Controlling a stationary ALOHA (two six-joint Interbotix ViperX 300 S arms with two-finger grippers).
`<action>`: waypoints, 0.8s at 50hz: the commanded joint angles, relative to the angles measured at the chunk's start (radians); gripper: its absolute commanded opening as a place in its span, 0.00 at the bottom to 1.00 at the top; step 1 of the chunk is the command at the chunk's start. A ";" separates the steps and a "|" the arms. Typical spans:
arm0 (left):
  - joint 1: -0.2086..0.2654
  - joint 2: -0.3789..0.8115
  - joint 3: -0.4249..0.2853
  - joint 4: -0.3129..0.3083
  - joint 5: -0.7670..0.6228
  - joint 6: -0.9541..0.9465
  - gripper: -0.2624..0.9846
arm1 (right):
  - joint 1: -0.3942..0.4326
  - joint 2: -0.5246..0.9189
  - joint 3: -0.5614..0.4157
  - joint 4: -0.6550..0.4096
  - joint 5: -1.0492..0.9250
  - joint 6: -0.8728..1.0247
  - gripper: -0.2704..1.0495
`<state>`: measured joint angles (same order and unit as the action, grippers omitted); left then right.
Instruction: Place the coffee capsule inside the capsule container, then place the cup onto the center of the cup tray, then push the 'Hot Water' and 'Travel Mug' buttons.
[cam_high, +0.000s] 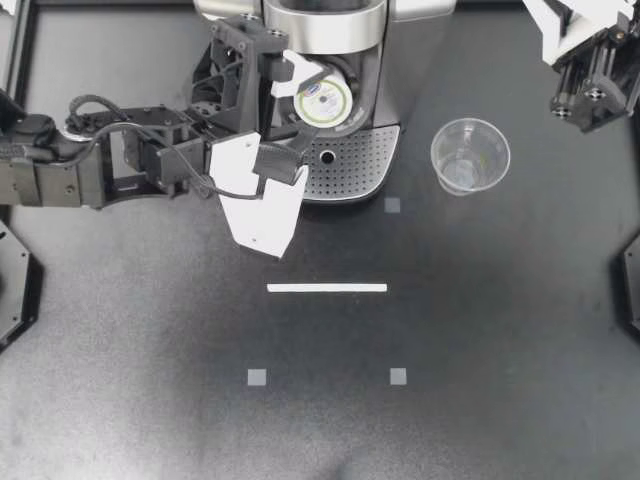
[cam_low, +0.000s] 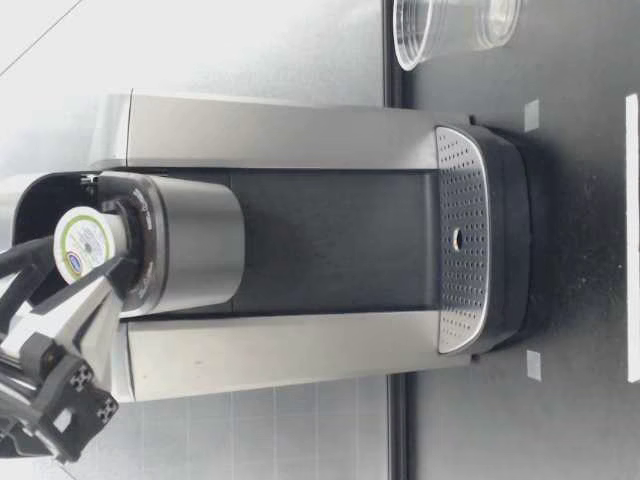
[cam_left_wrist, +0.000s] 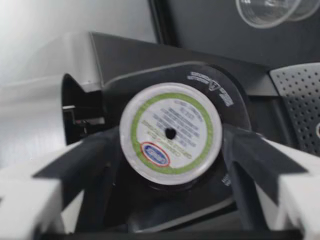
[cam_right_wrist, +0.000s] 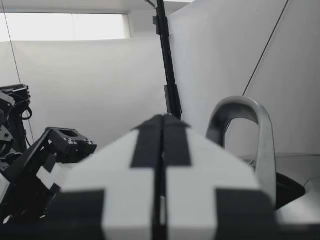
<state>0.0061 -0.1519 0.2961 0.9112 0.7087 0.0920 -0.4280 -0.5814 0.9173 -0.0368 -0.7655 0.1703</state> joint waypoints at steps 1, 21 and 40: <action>0.012 -0.014 -0.032 0.034 0.009 -0.037 0.79 | 0.005 -0.005 -0.009 0.000 -0.006 0.000 0.26; -0.014 -0.043 -0.021 0.087 -0.015 -0.107 0.81 | 0.005 0.005 -0.009 0.000 -0.005 0.002 0.26; -0.014 -0.040 -0.023 0.089 0.038 -0.121 0.83 | 0.015 0.008 -0.006 0.000 -0.006 0.003 0.26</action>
<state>-0.0184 -0.1611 0.2976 0.9863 0.7378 -0.0184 -0.4249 -0.5722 0.9235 -0.0368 -0.7655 0.1749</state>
